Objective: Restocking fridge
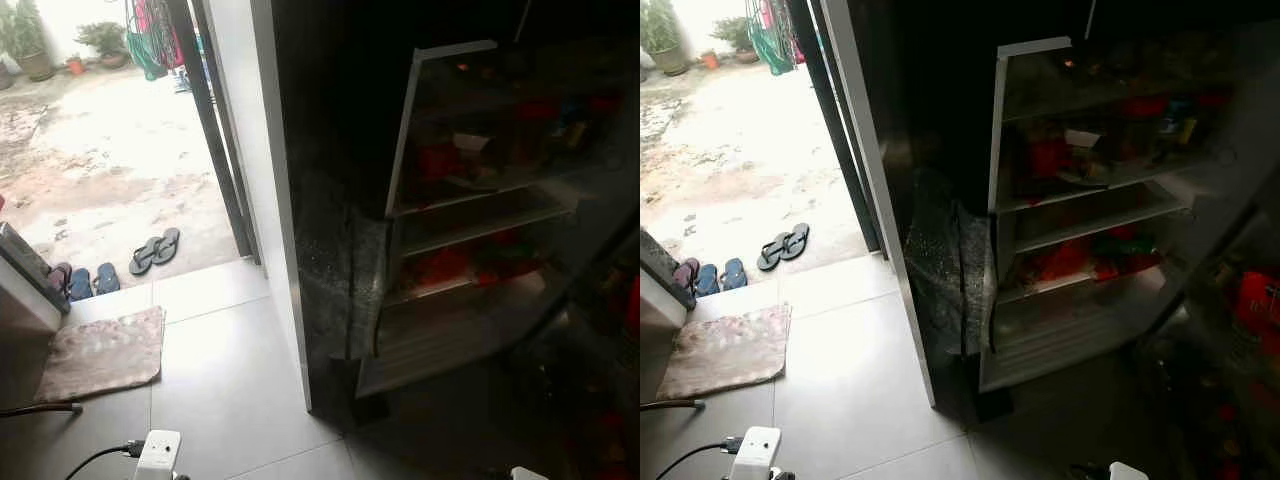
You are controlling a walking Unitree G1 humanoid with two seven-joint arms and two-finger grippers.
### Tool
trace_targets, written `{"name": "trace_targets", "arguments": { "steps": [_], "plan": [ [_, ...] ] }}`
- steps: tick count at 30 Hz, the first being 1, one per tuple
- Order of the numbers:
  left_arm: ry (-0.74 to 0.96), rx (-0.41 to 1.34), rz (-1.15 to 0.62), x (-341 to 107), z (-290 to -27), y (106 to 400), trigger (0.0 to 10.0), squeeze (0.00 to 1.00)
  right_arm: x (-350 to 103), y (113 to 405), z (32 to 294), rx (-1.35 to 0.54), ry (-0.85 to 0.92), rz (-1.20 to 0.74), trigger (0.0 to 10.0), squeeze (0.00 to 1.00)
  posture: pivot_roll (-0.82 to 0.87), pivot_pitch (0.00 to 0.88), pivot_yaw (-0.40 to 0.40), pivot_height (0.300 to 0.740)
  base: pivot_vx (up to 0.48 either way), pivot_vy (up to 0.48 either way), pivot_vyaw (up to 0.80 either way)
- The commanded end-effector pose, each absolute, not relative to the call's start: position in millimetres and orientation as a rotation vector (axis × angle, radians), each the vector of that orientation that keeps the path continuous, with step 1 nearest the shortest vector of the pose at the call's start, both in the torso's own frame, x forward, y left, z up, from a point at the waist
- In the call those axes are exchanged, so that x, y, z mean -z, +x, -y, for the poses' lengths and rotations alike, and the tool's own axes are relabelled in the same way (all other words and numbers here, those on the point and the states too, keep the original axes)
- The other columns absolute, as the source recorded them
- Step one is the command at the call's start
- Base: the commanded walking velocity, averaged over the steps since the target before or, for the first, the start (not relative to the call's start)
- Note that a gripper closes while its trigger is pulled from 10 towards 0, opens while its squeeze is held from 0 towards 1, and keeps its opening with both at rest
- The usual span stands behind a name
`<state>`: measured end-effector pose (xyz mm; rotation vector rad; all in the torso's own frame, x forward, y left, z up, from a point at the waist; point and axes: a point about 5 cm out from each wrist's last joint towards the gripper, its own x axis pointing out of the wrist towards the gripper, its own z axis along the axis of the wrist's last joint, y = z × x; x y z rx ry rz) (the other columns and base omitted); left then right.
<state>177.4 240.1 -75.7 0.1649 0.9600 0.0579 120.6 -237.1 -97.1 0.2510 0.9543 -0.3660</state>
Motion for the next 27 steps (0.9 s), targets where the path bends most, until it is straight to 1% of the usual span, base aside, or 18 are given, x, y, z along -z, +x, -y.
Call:
{"name": "trace_targets", "arguments": {
  "steps": [1,5,9,11,12,16,18,27],
  "plan": [
    [0.198,-0.052,-0.983,76.1,-246.5,173.4,10.0,0.0,99.3,116.3,234.4,0.373,0.264,-0.974,10.0,0.0,-0.01,0.014,0.052,0.74,0.0,0.0,0.0],
    [0.191,-0.066,-0.975,74.4,-249.0,175.4,10.0,0.0,98.1,123.1,230.2,0.367,0.26,-0.955,10.0,0.0,-0.01,0.061,0.055,0.74,0.0,-0.256,0.0],
    [0.192,-0.067,-0.975,74.2,-249.4,175.7,10.0,0.0,98.2,124.3,228.0,0.365,0.26,-0.953,10.0,0.0,-0.01,0.067,0.054,0.74,0.0,-0.379,0.0],
    [0.187,-0.072,-0.975,74.3,-247.8,176.7,10.0,0.0,98.4,124.7,225.3,0.36,0.249,-0.949,10.0,0.0,-0.01,0.088,0.05,0.74,0.0,-0.411,0.0],
    [0.187,-0.072,-0.975,74.3,-247.8,176.7,10.0,0.0,98.4,124.7,225.3,0.36,0.249,-0.949,10.0,0.0,-0.01,0.088,0.05,0.74,0.0,-0.412,0.0],
    [0.177,-0.07,-0.972,75.3,-242.4,177.9,10.0,0.0,99.6,119.4,225.3,0.361,0.247,-0.948,10.0,0.0,-0.01,0.103,0.051,0.74,0.0,-0.41,0.8],
    [0.173,-0.068,-0.972,76.0,-240.1,177.9,10.0,0.0,100.7,115.4,226.1,0.38,0.269,-0.952,10.0,0.0,-0.01,0.106,0.05,0.74,0.0,-0.405,0.0],
    [0.167,-0.068,-0.972,76.5,-239.1,177.3,10.0,0.0,99.7,109.5,235.0,0.398,0.254,-0.943,10.0,0.0,-0.01,0.116,0.053,0.74,0.0,-0.37,0.0]
  ]
}}
